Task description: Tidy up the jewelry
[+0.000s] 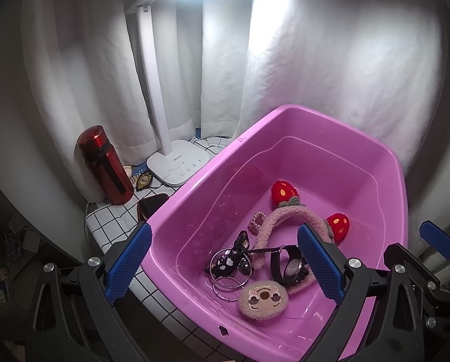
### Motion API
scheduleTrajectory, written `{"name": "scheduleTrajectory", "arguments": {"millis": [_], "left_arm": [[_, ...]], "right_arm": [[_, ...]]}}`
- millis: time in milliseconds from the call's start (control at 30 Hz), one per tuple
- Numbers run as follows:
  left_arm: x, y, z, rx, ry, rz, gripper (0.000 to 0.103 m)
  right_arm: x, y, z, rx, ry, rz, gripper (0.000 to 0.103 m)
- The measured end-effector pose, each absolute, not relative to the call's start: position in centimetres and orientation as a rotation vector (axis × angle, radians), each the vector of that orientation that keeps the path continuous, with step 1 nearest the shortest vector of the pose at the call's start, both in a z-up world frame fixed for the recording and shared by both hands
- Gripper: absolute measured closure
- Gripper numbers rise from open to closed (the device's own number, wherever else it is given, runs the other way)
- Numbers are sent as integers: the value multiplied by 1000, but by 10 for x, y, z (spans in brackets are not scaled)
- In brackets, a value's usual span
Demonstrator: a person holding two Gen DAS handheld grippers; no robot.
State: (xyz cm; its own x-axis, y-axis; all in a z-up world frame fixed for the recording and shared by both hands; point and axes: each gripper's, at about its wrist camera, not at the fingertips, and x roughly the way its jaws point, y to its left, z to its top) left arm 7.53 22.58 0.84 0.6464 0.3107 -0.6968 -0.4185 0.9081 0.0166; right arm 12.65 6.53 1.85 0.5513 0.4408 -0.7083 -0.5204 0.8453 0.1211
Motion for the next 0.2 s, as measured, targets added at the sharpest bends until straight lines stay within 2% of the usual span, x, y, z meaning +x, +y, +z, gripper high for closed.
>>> {"name": "scheduleTrajectory", "arguments": {"millis": [200], "left_arm": [[73, 224, 9, -147, 758, 420, 7]], "right_arm": [[126, 64, 20, -106, 800, 573, 27]]}}
